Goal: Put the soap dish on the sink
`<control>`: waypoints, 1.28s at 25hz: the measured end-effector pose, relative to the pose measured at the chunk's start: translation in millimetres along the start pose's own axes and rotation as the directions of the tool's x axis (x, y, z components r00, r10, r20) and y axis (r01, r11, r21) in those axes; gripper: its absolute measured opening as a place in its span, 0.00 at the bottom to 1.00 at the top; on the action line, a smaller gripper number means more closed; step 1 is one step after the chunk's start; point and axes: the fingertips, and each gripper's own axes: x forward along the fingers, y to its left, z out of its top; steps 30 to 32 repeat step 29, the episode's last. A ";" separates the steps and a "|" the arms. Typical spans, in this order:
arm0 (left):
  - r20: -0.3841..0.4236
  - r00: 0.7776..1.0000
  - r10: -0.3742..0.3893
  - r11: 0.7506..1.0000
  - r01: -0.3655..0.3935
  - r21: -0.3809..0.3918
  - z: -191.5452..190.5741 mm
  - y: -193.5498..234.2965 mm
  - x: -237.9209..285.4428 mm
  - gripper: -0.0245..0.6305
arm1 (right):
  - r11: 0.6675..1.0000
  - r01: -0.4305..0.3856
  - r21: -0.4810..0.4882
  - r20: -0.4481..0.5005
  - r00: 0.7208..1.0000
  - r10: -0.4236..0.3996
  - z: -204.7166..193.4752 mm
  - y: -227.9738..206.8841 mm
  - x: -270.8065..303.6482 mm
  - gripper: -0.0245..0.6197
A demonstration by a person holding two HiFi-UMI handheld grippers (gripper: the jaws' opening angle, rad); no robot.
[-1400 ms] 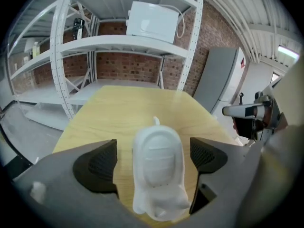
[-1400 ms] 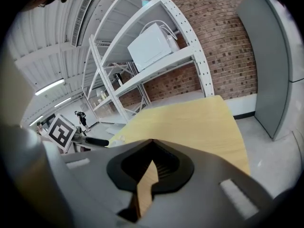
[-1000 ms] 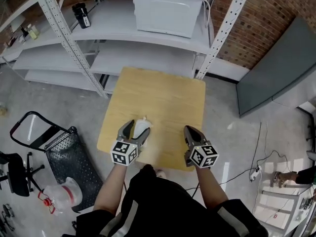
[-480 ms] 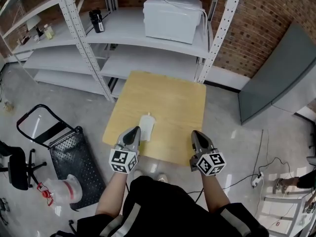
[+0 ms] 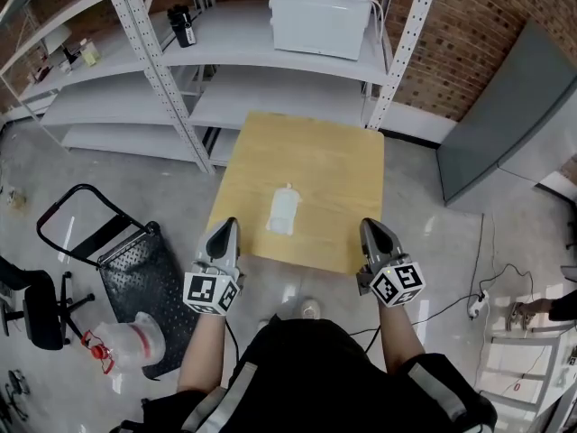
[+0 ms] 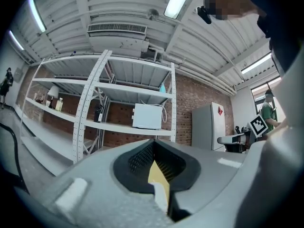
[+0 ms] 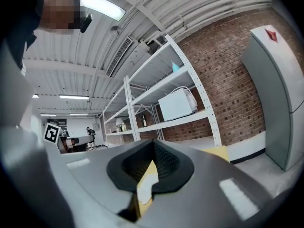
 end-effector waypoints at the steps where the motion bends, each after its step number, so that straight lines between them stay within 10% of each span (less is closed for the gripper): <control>1: -0.001 1.000 -0.001 1.000 0.001 -0.006 0.8 1.2 -6.3 0.03 | 1.000 0.007 -0.001 0.002 1.000 -0.007 -0.8 4.7 -1.0 0.05; 32: 0.028 0.997 -0.078 0.996 0.079 -0.034 9.8 5.0 -19.2 0.03 | 0.996 0.077 -0.037 0.072 0.995 -0.074 18.3 34.1 -25.5 0.05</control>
